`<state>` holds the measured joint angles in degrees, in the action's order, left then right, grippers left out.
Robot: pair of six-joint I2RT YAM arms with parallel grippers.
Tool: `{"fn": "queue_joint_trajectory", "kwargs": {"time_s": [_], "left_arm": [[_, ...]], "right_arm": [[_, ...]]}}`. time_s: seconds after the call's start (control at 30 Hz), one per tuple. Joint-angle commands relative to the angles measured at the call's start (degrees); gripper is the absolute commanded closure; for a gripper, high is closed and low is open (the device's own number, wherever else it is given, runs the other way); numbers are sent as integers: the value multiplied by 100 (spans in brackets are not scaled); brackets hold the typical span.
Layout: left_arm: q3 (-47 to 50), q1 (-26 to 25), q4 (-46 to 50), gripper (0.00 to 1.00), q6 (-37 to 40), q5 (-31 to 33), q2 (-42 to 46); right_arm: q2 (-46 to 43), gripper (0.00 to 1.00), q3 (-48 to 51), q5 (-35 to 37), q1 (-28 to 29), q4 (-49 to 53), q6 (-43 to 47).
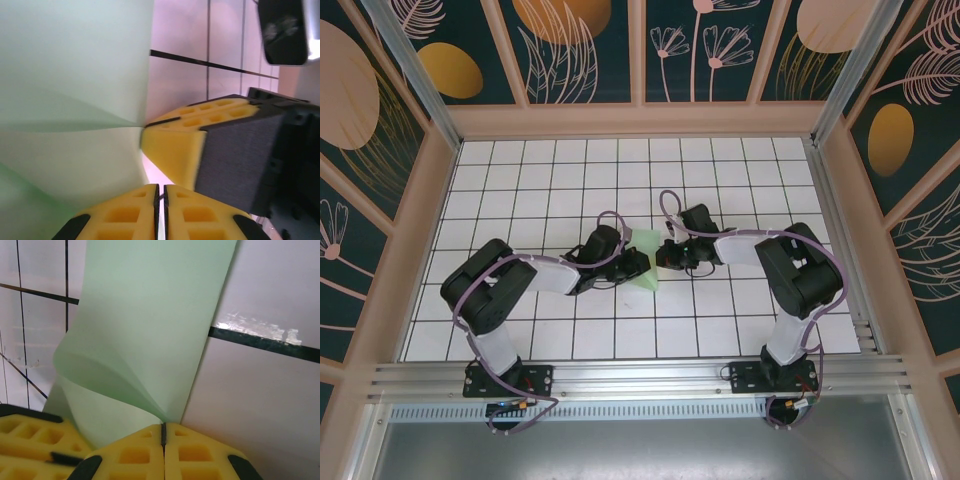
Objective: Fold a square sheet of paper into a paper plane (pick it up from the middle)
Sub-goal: Fold the triangle a second time at the center of the table.
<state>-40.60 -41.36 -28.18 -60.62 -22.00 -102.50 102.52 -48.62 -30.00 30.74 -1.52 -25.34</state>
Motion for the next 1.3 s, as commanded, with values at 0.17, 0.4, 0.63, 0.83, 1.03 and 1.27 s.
{"fn": "queue_joint_trajectory", "kwargs": {"time_s": [0.17, 0.4, 0.63, 0.83, 1.03, 1.27], "left_arm": [[-152, -16, 429, 86, 191, 240, -166], [-115, -15, 455, 87, 177, 253, -155], [-141, -18, 417, 87, 204, 192, -173], [-141, -16, 331, 86, 217, 99, -212], [-159, -15, 382, 86, 225, 106, -242], [-204, -16, 531, 87, 252, 147, -293]], "right_arm": [[21, 94, -165, -13, 28, 11, 170], [49, 94, -187, -15, 28, 1, 170], [28, 94, -182, 187, 28, 119, 179], [37, 94, -178, 247, 28, 151, 160], [81, 94, -181, 249, 28, 152, 144], [54, 94, -154, 284, 28, 173, 126]]}}
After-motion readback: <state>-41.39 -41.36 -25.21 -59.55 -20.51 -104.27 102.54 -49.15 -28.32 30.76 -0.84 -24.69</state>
